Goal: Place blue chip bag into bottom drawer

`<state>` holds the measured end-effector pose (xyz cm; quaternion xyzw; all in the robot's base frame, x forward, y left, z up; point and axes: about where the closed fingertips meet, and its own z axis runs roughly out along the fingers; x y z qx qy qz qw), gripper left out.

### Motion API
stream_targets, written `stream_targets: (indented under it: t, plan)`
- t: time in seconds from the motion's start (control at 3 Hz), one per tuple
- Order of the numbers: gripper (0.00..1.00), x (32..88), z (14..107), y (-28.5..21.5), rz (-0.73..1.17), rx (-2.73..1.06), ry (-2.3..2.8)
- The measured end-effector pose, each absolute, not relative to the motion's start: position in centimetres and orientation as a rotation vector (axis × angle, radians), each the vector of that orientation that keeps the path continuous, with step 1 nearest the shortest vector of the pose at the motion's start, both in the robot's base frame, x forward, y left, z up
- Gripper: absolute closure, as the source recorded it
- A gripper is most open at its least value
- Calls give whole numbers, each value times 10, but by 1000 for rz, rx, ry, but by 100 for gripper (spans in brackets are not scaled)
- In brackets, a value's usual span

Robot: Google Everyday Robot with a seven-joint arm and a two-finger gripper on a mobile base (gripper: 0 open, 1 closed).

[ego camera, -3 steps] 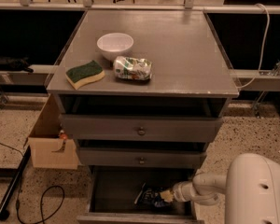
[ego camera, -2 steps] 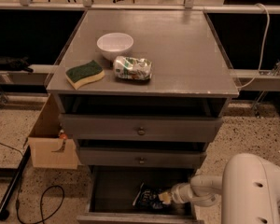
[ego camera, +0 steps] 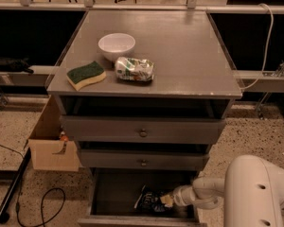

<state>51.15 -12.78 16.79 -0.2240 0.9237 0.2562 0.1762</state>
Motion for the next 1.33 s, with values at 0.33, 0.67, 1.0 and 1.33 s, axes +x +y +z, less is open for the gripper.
stream_targets:
  t: [0.33, 0.67, 1.0, 1.33]
  plan:
    - [38, 511, 168, -128, 726, -634, 2616]
    - [15, 511, 168, -128, 726, -634, 2616]
    - [0, 511, 168, -128, 726, -634, 2616]
    - [0, 511, 168, -128, 726, -634, 2616]
